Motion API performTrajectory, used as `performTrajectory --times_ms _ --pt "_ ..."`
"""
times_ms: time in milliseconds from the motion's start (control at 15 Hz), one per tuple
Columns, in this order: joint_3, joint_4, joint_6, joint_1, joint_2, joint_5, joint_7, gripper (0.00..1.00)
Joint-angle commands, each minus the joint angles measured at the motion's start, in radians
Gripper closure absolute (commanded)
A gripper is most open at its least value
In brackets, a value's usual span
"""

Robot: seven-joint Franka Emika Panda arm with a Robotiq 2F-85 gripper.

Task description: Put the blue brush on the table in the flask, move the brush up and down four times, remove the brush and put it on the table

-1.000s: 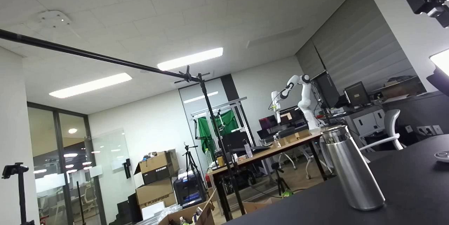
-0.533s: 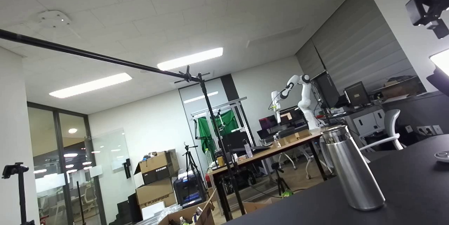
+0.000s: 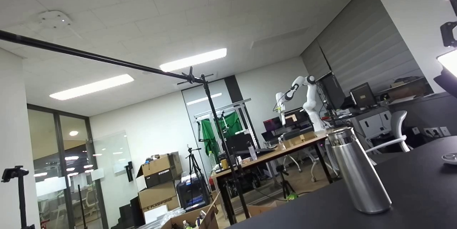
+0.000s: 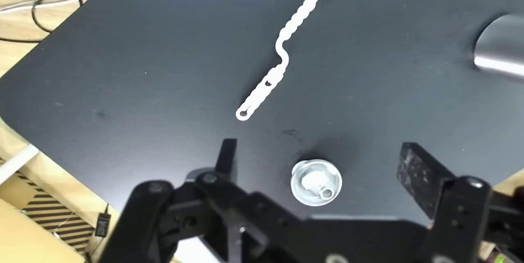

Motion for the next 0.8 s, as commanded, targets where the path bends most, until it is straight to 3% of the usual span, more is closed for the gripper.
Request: performTrajectory --times_ms 0,333,733 --pt "0.01 0.133 0.079 -0.035 0.217 0.116 0.08 0.0" --pt "0.051 0.293 0.162 -0.06 0.447 0.215 0.261 0.0" --pt "0.055 0.484 0.117 -0.037 0.643 0.182 0.483 0.0"
